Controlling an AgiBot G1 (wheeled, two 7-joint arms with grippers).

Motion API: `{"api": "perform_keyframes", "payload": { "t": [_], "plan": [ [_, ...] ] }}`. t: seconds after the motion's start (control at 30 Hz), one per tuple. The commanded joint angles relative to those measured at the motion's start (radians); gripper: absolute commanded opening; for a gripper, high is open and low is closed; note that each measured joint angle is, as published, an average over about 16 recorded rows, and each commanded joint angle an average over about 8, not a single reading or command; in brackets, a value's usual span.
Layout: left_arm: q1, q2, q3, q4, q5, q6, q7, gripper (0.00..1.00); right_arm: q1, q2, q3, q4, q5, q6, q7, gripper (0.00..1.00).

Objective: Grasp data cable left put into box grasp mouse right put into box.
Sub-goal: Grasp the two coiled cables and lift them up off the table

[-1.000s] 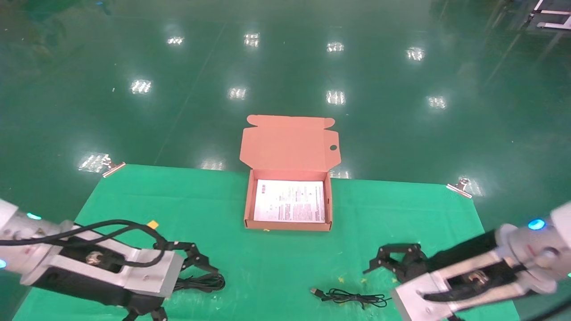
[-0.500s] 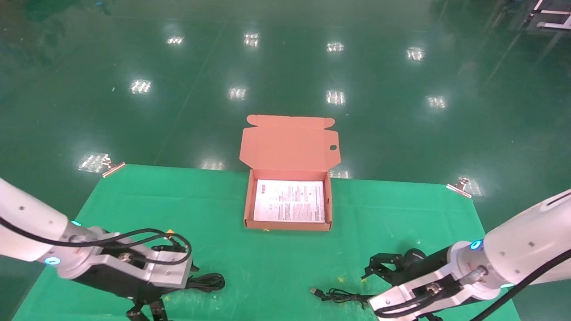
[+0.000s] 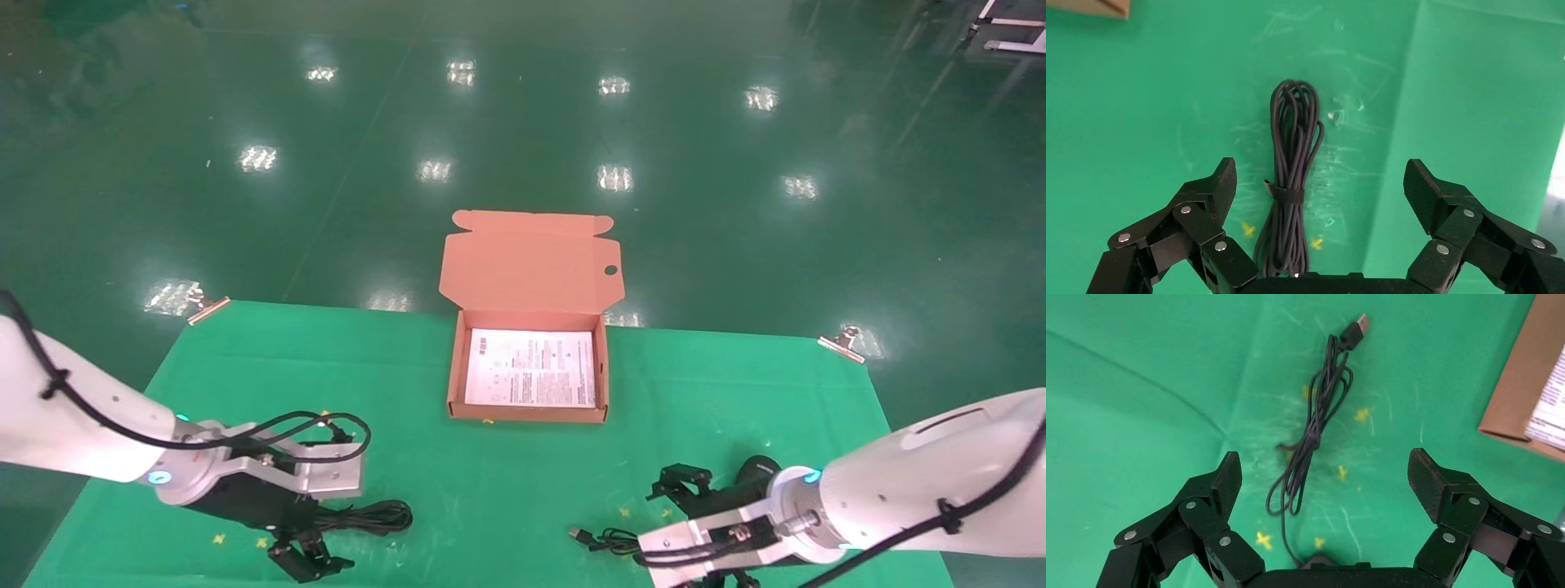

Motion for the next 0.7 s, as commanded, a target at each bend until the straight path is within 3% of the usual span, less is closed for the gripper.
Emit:
{"api": "perform_keyframes", "payload": {
  "t": [0.03,0.7],
  "plan": [
    [0.001,0.020,0.003,0.035,0.012,-0.022,-0.005,1.00,-0.009,-0.014,-0.003,-0.013,-0.013,0.015,0.014,1.00],
    [-0.013,0.158,-0.004,0.402,0.004,-0.096,0.123,1.00,-0.005,-0.179,-0.023,-0.394,-0.021,0.099,-0.134,0.98]
  ]
}}
